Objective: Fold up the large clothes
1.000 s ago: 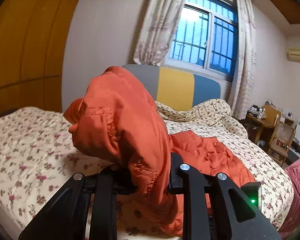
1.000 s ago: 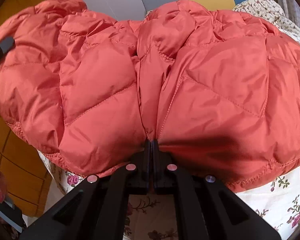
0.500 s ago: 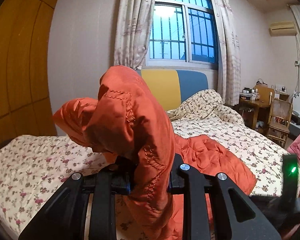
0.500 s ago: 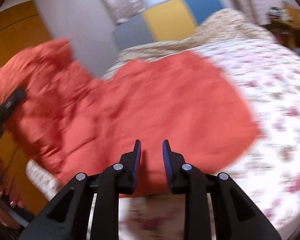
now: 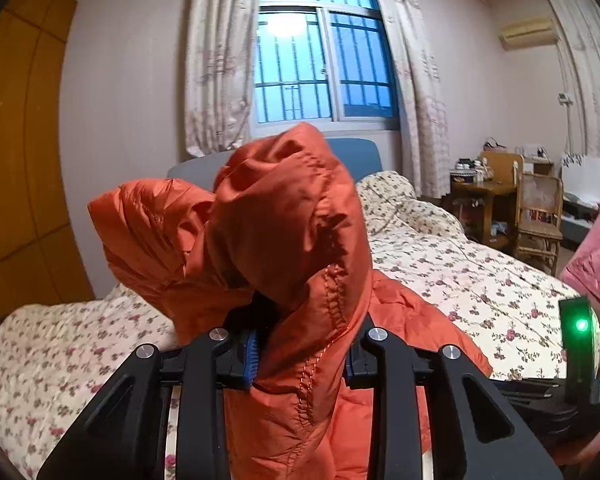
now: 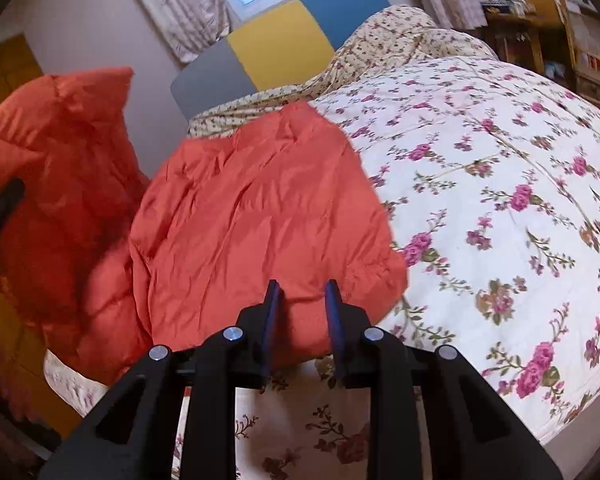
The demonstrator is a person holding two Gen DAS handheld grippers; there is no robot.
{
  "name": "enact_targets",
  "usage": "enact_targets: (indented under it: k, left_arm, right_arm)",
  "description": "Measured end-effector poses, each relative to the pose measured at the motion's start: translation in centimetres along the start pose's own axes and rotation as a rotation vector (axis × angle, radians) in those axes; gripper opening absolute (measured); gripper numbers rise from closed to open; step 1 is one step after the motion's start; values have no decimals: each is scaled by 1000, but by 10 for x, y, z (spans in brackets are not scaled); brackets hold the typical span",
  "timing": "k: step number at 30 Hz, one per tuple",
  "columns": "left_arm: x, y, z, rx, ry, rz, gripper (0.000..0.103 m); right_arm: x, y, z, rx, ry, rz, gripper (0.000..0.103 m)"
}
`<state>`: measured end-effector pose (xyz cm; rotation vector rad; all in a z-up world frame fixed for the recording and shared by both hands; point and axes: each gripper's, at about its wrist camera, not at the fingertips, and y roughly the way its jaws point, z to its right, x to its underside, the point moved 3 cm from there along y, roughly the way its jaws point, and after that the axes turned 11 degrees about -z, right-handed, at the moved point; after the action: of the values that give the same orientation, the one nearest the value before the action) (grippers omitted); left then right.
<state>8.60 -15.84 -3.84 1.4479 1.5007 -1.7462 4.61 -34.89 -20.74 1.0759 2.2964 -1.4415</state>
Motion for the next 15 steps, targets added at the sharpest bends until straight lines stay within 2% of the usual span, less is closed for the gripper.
enact_targets:
  k: [3, 7, 12, 15]
  left_arm:
    - [1, 6, 12, 35, 15, 1, 34]
    - [7, 20, 32, 89, 39, -18, 34]
    - [24, 42, 63, 122, 137, -66, 34]
    - [39, 52, 84, 121, 226, -83, 34]
  right_arm:
    - [-2, -10, 7, 5, 17, 18, 27]
    - [-4, -22, 19, 15, 44, 30, 27]
    - [-4, -37, 29, -9, 69, 48, 28]
    - [-9, -48, 28, -53, 60, 73, 42]
